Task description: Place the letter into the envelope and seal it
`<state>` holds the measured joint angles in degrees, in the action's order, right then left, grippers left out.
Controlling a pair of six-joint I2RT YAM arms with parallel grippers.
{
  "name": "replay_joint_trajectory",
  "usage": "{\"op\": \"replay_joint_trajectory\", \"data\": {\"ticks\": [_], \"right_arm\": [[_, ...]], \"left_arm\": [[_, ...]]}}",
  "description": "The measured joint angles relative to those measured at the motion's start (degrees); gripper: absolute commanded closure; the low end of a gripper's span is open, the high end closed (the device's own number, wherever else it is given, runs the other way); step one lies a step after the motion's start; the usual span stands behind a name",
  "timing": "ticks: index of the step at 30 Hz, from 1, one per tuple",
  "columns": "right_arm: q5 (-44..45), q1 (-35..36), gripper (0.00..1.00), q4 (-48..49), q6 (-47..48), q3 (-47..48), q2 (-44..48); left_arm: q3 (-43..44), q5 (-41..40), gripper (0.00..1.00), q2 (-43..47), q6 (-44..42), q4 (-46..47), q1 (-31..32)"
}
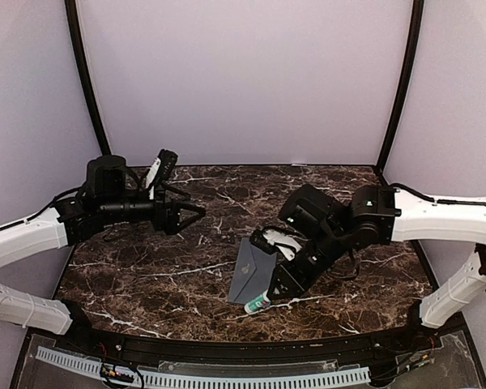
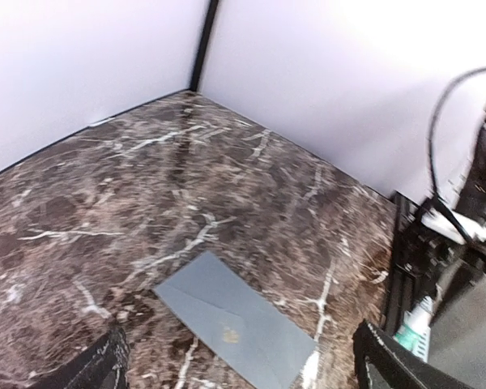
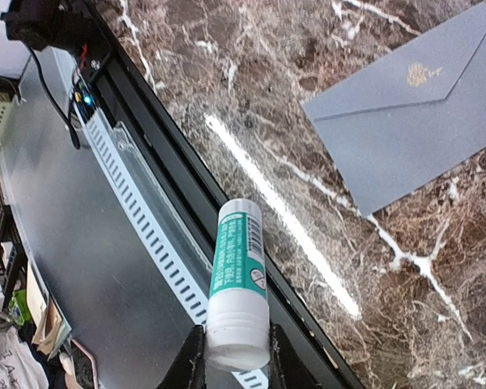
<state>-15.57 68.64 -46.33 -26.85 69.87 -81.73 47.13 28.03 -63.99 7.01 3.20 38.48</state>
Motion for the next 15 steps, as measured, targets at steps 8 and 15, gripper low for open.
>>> {"op": "replay_joint_trajectory", "data": {"ticks": [8, 15], "right_arm": [[3.19, 2.86, 0.89, -9.55, 1.09, 5.40, -9.16], [5.60, 3.21, 0.88, -13.79, 1.81, 9.90, -14.97]], "left_arm": [[0.00, -10.23, 0.04, 0.61, 5.86, -1.68, -10.03], [0.00, -12.07, 0.04, 0.94, 7.43, -3.43, -10.25]]}}
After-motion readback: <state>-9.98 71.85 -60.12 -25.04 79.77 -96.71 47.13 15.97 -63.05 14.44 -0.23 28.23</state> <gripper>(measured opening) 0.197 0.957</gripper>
